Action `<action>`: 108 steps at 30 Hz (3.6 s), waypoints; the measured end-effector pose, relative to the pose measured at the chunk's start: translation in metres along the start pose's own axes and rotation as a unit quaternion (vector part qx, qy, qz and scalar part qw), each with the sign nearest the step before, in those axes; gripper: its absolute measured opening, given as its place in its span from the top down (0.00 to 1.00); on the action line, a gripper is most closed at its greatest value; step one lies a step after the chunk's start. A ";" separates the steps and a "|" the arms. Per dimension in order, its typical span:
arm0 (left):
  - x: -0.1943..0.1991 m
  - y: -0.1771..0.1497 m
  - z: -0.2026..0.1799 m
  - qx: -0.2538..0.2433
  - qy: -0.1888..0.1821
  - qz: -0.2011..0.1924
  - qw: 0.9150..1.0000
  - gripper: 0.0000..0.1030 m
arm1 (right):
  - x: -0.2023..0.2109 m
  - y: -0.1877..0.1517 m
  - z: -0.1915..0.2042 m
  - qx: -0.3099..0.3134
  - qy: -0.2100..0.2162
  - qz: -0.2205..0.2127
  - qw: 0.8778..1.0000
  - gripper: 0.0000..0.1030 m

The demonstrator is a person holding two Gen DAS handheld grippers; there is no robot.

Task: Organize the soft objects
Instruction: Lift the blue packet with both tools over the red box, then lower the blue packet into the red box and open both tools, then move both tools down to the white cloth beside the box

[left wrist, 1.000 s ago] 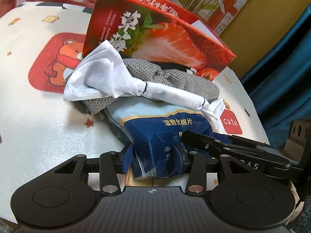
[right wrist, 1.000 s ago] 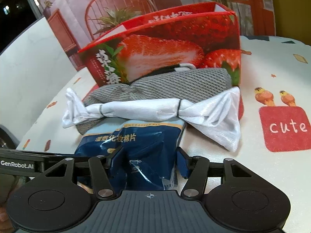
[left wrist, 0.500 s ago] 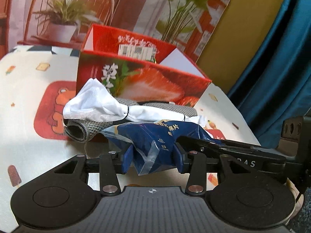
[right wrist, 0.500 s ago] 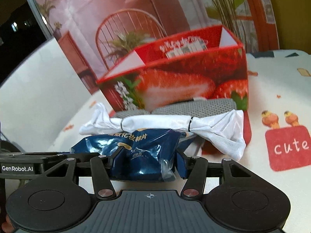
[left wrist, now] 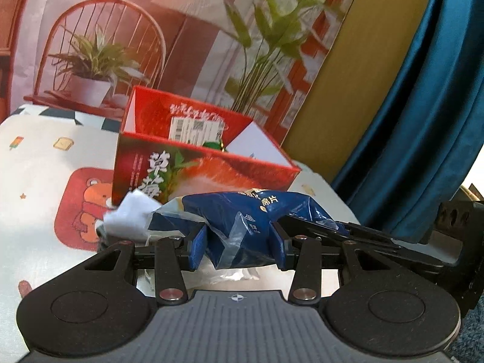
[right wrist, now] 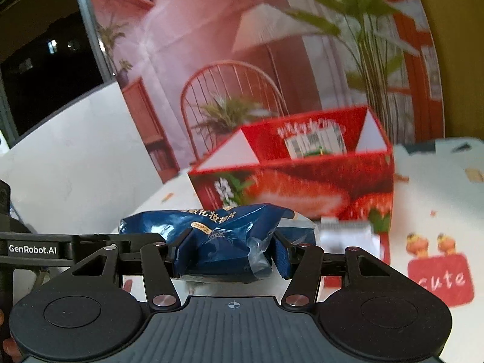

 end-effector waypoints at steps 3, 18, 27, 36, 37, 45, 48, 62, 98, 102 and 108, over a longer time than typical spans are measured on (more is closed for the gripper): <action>0.004 0.004 -0.006 -0.011 -0.003 -0.013 1.000 0.55 | 0.005 0.008 0.006 0.025 -0.004 -0.015 1.000 0.50; -0.003 0.083 -0.015 -0.039 -0.018 -0.071 0.997 0.55 | -0.009 0.091 0.008 0.089 0.002 -0.066 0.994 0.49; -0.045 0.139 -0.010 -0.046 -0.017 -0.088 0.995 0.55 | -0.050 0.148 -0.010 0.123 -0.003 -0.084 0.989 0.49; -0.125 0.171 0.030 -0.018 0.010 -0.041 0.999 0.55 | -0.134 0.160 -0.060 0.103 -0.008 -0.041 0.994 0.49; -0.134 0.171 0.036 -0.018 0.017 -0.034 0.999 0.55 | -0.144 0.158 -0.065 0.103 -0.010 -0.034 0.994 0.49; -0.188 0.145 0.072 -0.009 0.059 0.055 0.997 0.55 | -0.206 0.120 -0.097 0.048 -0.009 0.056 0.997 0.49; -0.195 0.133 0.077 -0.021 0.064 0.078 0.995 0.55 | -0.214 0.098 -0.104 0.026 -0.008 0.090 0.996 0.49; -0.167 0.127 0.061 -0.075 0.086 0.070 0.991 0.45 | -0.180 0.076 -0.115 -0.023 -0.037 0.109 0.993 0.37; -0.078 -0.005 0.087 -0.022 0.141 0.031 0.989 0.40 | -0.028 -0.069 -0.101 -0.045 -0.161 0.057 0.984 0.37; -0.073 -0.006 0.087 -0.021 0.142 0.025 0.989 0.40 | -0.030 -0.075 -0.112 -0.067 -0.169 0.054 0.982 0.37; -0.063 -0.009 0.083 -0.011 0.128 0.019 0.992 0.41 | -0.043 -0.075 -0.117 -0.076 -0.160 0.057 0.983 0.37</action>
Point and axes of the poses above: each gripper's, at about its wrist camera, not at the fingertips, and x roughly against the way its jaws point, z to its left, y to its top, the point moved 9 cm from there along -x, roughly the way its jaws point, and after that the axes turned 7 degrees about x, right-handed, at the moved point
